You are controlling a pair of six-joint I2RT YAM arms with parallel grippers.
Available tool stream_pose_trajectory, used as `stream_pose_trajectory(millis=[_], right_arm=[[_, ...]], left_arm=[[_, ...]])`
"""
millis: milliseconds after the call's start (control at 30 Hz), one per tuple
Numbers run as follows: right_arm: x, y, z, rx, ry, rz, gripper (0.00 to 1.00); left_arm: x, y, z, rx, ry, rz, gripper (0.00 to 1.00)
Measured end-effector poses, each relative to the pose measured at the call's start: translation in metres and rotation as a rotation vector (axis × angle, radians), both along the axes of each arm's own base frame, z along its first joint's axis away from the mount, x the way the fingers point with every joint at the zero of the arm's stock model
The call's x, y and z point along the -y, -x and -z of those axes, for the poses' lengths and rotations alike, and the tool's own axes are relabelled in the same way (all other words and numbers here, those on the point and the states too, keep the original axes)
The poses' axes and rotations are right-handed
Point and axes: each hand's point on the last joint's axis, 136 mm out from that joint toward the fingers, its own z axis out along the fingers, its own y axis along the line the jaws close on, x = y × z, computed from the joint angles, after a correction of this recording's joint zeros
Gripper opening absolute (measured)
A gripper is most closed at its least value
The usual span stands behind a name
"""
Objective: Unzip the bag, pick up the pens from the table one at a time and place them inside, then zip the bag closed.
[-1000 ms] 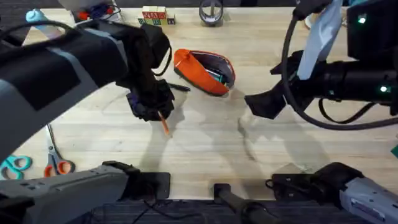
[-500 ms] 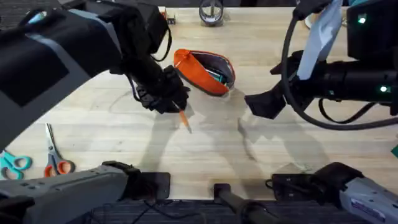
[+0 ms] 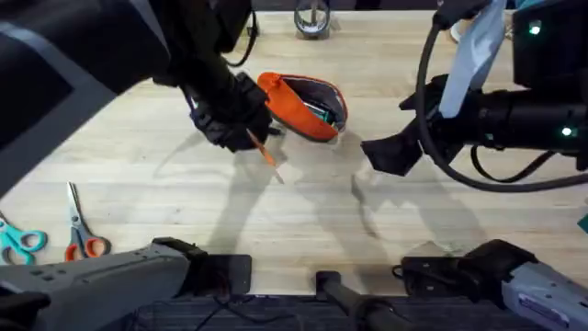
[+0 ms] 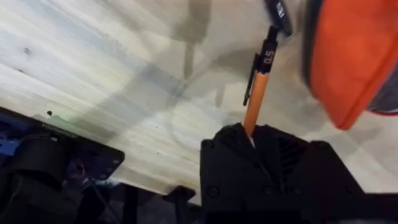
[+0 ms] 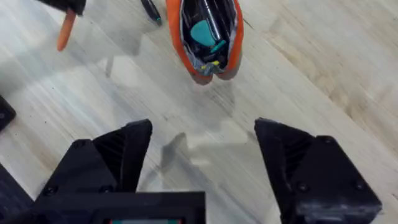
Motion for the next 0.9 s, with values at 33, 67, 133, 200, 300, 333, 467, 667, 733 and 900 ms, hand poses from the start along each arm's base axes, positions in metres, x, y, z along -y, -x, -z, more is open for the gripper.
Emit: stream_pose_trajectory(millis=[33, 67, 133, 200, 300, 333, 467, 667, 733, 900], right_arm=[[0.000, 0.000, 0.000, 0.000, 0.000, 0.000, 0.997], [0.000, 0.000, 0.000, 0.000, 0.000, 0.000, 0.998], [0.000, 0.000, 0.000, 0.000, 0.000, 0.000, 0.998], [0.000, 0.000, 0.000, 0.000, 0.000, 0.000, 0.998], [0.000, 0.000, 0.000, 0.000, 0.000, 0.000, 0.998], [0.000, 0.000, 0.000, 0.000, 0.000, 0.000, 0.998], [0.000, 0.000, 0.000, 0.000, 0.000, 0.000, 0.998], [0.000, 0.000, 0.000, 0.000, 0.000, 0.000, 0.998], [0.000, 0.000, 0.000, 0.000, 0.000, 0.000, 0.998], [0.000, 0.000, 0.000, 0.000, 0.000, 0.000, 0.998]], left_arm=[[0.000, -0.003, -0.005, 0.017, -0.014, -0.009, 0.038], [0.000, -0.006, -0.009, 0.033, -0.023, -0.017, 0.038], [0.003, -0.012, -0.018, 0.063, -0.032, -0.031, 0.038], [0.005, -0.015, -0.023, 0.085, -0.037, -0.047, 0.038], [0.009, -0.020, -0.028, 0.114, -0.045, -0.068, 0.038], [0.010, -0.021, -0.029, 0.122, -0.046, -0.074, 0.039], [0.019, -0.029, -0.033, 0.166, -0.034, -0.089, 0.039], [0.041, -0.042, -0.040, 0.250, 0.002, -0.085, 0.039], [0.047, -0.044, -0.042, 0.270, 0.009, -0.086, 0.038], [0.059, -0.051, -0.048, 0.317, 0.034, -0.088, 0.038]])
